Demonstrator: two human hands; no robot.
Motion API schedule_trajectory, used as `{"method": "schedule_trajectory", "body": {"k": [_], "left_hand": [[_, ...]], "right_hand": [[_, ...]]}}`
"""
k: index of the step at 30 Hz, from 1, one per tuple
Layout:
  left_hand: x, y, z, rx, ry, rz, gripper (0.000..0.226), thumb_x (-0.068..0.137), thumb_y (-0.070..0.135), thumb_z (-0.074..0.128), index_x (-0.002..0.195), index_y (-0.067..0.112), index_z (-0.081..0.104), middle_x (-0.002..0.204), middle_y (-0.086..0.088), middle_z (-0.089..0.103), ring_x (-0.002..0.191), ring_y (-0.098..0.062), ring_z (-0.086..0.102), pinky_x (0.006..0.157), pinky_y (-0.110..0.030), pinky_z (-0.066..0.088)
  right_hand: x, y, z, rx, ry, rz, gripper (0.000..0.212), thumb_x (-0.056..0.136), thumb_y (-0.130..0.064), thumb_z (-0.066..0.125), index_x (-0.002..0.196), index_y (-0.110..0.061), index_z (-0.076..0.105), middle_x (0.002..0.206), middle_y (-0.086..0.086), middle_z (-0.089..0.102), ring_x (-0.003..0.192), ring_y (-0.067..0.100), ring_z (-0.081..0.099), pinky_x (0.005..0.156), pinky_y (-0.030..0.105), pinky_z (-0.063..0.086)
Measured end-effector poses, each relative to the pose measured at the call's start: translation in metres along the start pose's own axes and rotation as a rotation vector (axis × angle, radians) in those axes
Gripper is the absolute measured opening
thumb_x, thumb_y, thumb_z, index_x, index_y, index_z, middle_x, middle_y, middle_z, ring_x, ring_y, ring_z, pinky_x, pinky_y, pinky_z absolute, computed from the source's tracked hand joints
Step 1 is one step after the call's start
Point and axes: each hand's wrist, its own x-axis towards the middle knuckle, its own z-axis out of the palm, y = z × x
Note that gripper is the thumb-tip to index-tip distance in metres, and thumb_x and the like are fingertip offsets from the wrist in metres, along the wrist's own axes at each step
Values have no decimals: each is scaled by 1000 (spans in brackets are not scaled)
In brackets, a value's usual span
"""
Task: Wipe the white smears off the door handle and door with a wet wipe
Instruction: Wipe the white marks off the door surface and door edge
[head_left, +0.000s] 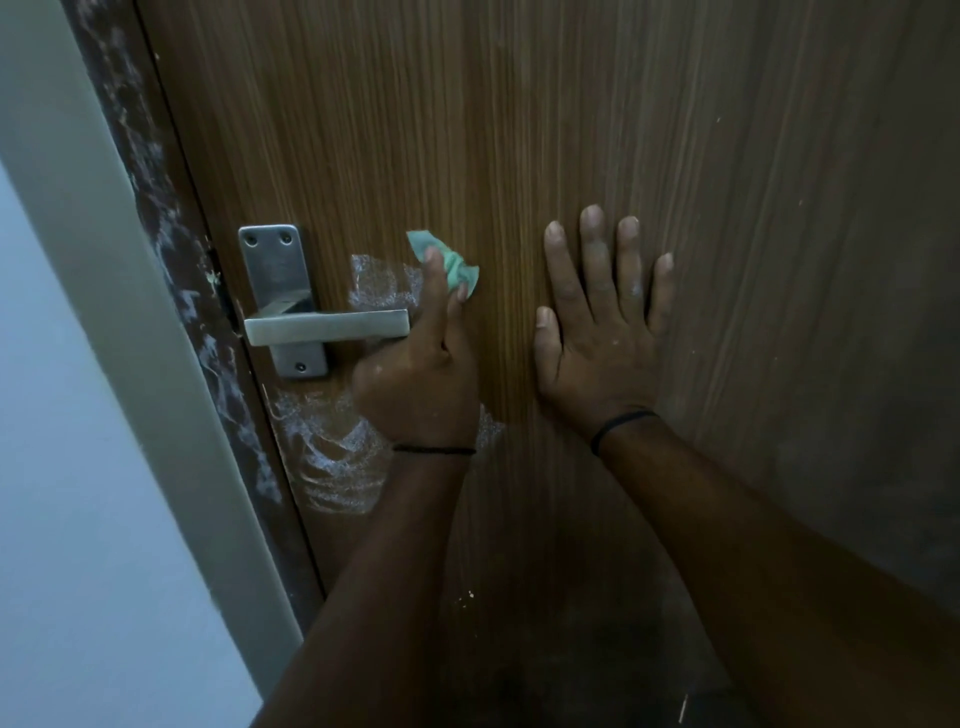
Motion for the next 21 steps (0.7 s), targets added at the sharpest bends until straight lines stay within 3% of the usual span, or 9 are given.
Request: {"method": "schedule_trajectory", "body": {"k": [4,6,8,13,17,21], "left_hand": [[-13,-5,-8,-76,-4,-218,24,97,34,62,109,18,75,69,-2,73,56,-13,64,51,-31,51],[-21,-6,-12,-78,20,-212,18,95,29,66,96,14,77,72,-2,74,62,-10,64,58,-29,53],[-27,-9,-15,-58,51,-156,15,90,23,72,100,13,77,77,-3,76,71,-10,62,68,-18,49],[-14,-12,-10,-78,-58,-175,26,97,33,62,89,13,77,64,0,70,52,-12,61,49,-31,49],[-28,-21,-16,-64,-118,-101,28,100,36,57,112,17,74,72,2,73,56,-9,61,50,-35,51],[-67,-31,-30,-127,-168,-71,25,97,30,63,116,17,73,79,0,76,58,-12,66,48,-35,52]], "right_hand": [[-1,0,1,10,16,-8,59,102,-38,30,157,-24,16,164,7,19,152,30,12,120,59,12],[-3,1,2,11,20,-6,59,102,-38,30,157,-24,16,164,6,19,152,30,12,120,59,13],[-3,2,3,0,22,-7,59,102,-38,31,157,-24,16,164,6,19,152,29,12,120,59,14],[-2,1,2,14,16,-11,59,101,-38,31,157,-24,16,164,6,19,152,30,12,120,59,11],[-3,1,1,5,18,-3,60,101,-38,33,157,-24,18,164,7,20,152,30,12,120,58,11],[-2,0,0,5,6,-8,61,101,-38,33,157,-24,16,164,7,19,152,30,11,120,59,12]]}}
